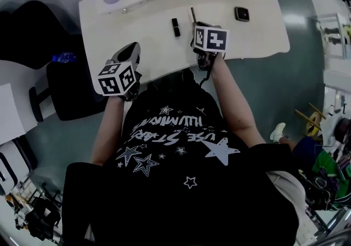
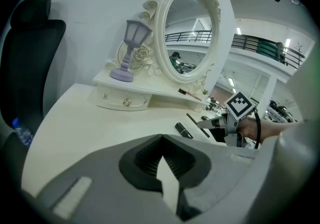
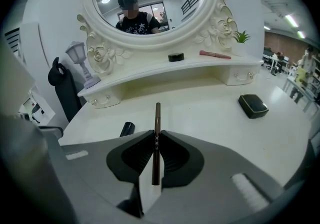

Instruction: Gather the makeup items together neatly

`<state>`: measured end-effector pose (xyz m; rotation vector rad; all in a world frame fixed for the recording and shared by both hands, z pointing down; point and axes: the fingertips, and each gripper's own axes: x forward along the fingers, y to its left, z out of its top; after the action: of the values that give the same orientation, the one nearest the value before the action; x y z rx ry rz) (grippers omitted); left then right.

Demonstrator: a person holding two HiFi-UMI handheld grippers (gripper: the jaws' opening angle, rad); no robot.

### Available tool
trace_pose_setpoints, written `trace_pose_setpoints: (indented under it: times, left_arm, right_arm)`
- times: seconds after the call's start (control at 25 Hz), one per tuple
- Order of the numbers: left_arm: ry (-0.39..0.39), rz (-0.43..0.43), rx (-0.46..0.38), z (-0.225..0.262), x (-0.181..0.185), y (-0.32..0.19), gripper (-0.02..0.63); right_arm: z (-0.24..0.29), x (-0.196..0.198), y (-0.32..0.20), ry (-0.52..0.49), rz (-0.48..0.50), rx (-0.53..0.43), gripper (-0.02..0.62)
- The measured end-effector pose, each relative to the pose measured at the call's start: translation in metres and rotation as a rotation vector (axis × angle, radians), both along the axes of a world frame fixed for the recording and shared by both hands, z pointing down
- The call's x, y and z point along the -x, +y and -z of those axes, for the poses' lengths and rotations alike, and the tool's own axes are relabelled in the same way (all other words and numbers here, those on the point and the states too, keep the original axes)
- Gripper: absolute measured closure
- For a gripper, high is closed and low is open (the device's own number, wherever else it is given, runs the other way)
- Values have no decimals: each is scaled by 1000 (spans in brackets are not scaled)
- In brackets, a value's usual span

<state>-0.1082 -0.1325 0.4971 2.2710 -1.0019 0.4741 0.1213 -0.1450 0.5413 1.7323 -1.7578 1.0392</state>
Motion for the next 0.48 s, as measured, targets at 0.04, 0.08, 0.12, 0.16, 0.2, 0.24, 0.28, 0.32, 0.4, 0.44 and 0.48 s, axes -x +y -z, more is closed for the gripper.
trace_pose_setpoints:
  times: [0.04,0.08,0.12,0.16,0.2,0.24,0.28,0.32,0.4,0.44,0.48]
  left_arm:
    - [1,-3,3,-1,1,0,606]
    - [2,-5,6,-2,3,1,606]
    - [2,-8,11,-4,4,1,606]
    - [1,-10,15,-5,6,2,606]
    - [0,-12,19,-6,7,3,606]
    - [-1,-14,22,-7,9,3,606]
    - [0,-16,24,-7,10,3,606]
    - [1,-17,25,-7,11,3,606]
    - [2,-20,28,-8,14,4,606]
    - [2,-22,29,-8,15,4,606]
    - [1,-24,30,-8,16,4,606]
  right_arm:
    - [-2,3,1,1,2,5,528]
    - [-5,6,2,1,3,10,528]
    - [-7,9,2,3,4,15,528]
    - [-10,11,2,5,3,22,528]
    - [-12,13,3,8,2,28,528]
    - [-15,14,3,11,1,33,528]
    - [-17,16,3,14,1,37,528]
    - [-19,17,3,17,1,40,528]
    - [-21,19,2,21,4,45,528]
    - [-22,20,2,22,6,47,528]
    - [-23,22,2,21,9,50,528]
